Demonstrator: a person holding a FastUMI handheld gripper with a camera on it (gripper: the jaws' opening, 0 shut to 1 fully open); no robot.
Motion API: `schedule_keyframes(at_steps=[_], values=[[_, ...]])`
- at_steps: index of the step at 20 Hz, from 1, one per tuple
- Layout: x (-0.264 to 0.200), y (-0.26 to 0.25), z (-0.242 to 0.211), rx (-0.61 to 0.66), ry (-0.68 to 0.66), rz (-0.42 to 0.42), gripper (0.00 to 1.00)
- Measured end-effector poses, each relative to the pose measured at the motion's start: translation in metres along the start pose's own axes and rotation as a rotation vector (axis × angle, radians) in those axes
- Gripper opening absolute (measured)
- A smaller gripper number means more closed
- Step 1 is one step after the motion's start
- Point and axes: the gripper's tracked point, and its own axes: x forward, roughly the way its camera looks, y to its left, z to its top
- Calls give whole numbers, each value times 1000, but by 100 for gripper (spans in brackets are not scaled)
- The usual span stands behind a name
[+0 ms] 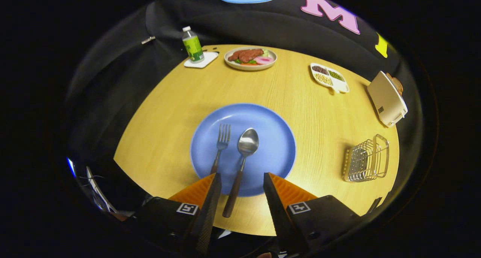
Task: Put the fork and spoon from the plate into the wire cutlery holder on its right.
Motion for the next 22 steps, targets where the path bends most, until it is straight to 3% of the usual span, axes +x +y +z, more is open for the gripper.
schedule_keyframes(at_steps=[4,6,8,10,13,19,22], values=[[29,-3,-9,1,51,-33,65],[39,0,-14,28,82,-29,46],[49,1,-18,58,117,-22,41],[51,1,-17,116,129,-19,17],[47,2,-8,141,99,26,11],[12,-16,31,126,-41,47,10],[17,-26,28,97,-27,48,8]])
